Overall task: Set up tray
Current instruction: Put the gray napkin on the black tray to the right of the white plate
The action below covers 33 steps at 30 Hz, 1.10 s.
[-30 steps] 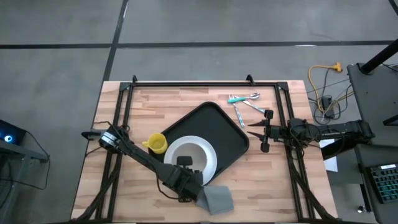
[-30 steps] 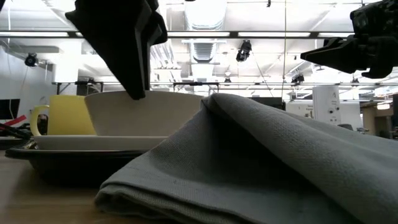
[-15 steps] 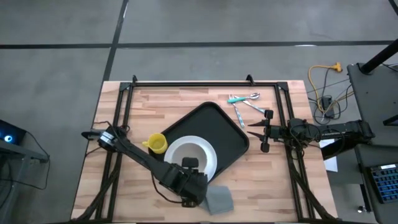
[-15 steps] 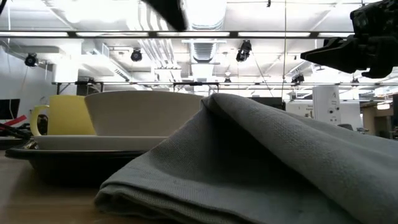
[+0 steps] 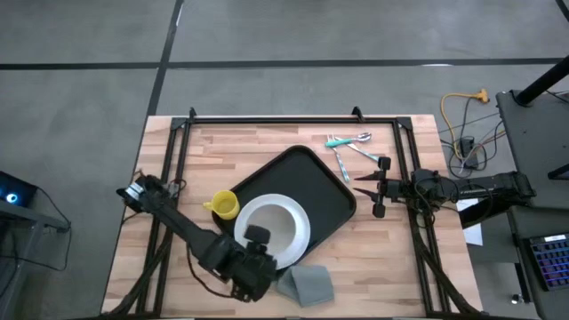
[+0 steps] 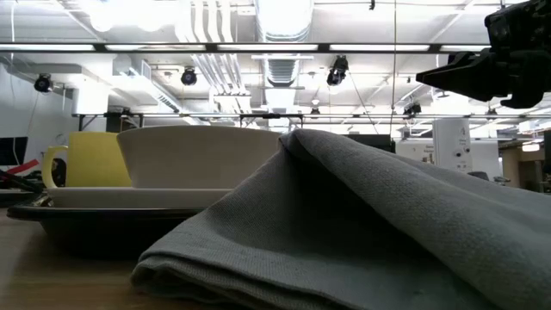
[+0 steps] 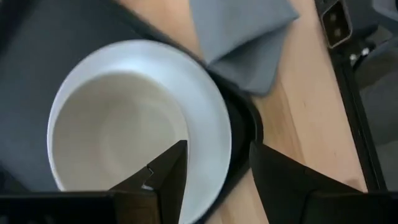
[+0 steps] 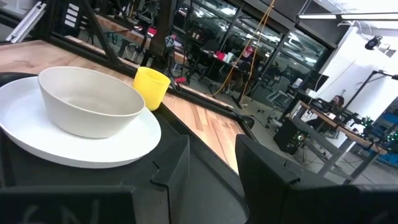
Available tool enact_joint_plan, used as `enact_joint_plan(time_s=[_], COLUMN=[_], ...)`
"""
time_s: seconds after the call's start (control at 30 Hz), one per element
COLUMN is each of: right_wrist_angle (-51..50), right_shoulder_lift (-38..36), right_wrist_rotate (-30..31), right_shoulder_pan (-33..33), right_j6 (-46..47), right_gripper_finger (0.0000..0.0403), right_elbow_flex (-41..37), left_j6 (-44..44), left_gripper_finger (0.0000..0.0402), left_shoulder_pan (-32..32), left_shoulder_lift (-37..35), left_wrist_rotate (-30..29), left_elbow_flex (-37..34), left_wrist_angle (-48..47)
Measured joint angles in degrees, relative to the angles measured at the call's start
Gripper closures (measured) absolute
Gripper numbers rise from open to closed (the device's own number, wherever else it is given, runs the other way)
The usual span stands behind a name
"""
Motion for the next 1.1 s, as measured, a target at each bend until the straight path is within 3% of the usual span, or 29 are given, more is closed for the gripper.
enact_joint_plan(time_s=[0.1, 0.2, 0.4, 0.53, 0.7, 0.83, 1.1], right_wrist_angle=[-0.02, -0.02, -0.02, -0.02, -0.02, -0.01, -0.02], right_shoulder_lift=[0.04, 0.03, 0.0, 0.01, 0.0, 0.02, 0.02], right_wrist_rotate=[0.0, 0.0, 0.0, 0.0, 0.0, 0.0, 0.0], right_shoulder_pan=[0.0, 0.02, 0.02, 0.02, 0.0, 0.01, 0.02], right_j6=[0.0, 0.0, 0.0, 0.01, 0.0, 0.01, 0.0], right_gripper_finger=[0.028, 0.028, 0.028, 0.028, 0.028, 0.028, 0.028], right_elbow_flex=[-0.02, -0.01, 0.0, -0.01, -0.02, -0.02, -0.02], left_j6=[0.1, 4.35, 15.0, 12.91, 10.06, 9.15, 9.84], left_gripper_finger=[0.0242, 0.0242, 0.0242, 0.0242, 0.0242, 0.0242, 0.0242], left_shoulder_pan=[-0.46, -0.41, 0.38, 1.97, 5.12, 9.57, 15.46], left_shoulder_lift=[-3.41, -10.04, -29.36, -41.47, -50.78, -57.71, -67.92], left_wrist_rotate=[-1.02, -1.72, 14.52, 15.56, 18.27, 25.26, 28.92], left_elbow_flex=[-4.56, -12.78, -37.02, -52.26, -67.85, -76.16, -83.59], left_wrist_angle=[2.0, 13.33, 43.84, 55.63, 65.74, 70.32, 74.57])
